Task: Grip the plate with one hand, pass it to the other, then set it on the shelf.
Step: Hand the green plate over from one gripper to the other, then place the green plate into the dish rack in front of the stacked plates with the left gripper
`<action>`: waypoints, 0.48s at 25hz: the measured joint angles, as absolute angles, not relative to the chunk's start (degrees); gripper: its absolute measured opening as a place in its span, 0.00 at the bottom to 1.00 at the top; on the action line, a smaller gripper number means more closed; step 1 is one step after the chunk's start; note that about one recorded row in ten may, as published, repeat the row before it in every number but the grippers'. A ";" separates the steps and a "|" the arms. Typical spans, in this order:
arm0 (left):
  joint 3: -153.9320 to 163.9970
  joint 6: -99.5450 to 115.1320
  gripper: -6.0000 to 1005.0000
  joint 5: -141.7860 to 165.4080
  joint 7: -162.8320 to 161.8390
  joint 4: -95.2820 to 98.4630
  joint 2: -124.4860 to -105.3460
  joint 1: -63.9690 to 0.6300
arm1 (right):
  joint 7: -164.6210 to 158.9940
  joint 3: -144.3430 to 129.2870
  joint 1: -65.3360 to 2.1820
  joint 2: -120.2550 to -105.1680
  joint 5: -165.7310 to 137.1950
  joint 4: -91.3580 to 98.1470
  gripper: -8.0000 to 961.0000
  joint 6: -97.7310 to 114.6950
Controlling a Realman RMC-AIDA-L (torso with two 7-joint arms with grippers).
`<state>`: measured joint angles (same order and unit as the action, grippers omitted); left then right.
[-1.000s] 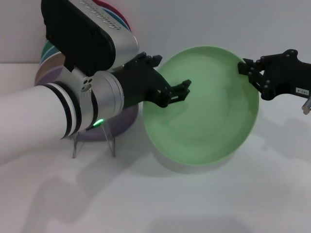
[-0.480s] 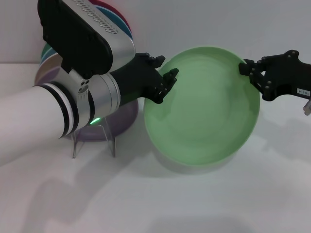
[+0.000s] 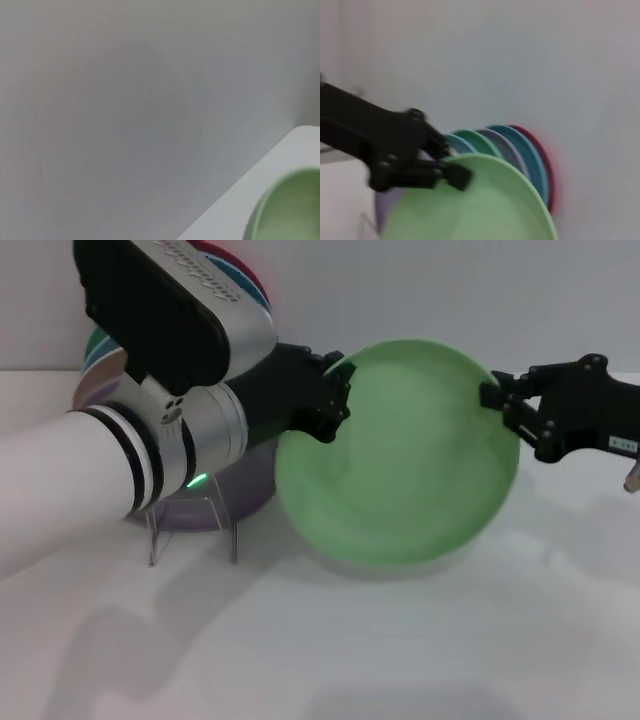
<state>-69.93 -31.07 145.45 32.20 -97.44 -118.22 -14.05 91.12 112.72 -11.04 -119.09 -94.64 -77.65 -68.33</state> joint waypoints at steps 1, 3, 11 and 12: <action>-69.83 -30.90 0.10 145.42 32.20 -97.33 -118.22 -14.21 | 91.49 112.75 -10.88 -119.11 -93.99 -77.57 0.06 -68.95; -69.90 -30.67 0.09 145.41 32.19 -97.18 -118.19 -14.44 | 91.83 112.77 -10.20 -119.15 -92.13 -77.45 0.06 -69.69; -69.40 -19.37 0.08 145.38 35.37 -97.74 -118.03 -11.37 | 94.81 120.71 -5.56 -119.31 -77.67 -69.10 0.25 -74.80; -69.23 -17.41 0.08 145.36 36.28 -97.71 -118.03 -10.81 | 96.45 124.29 -5.64 -119.33 -74.75 -65.25 0.30 -77.68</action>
<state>-69.23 -17.41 145.36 36.28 -97.71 -118.03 -10.81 96.45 124.29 -5.64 -119.33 -74.75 -65.25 -77.68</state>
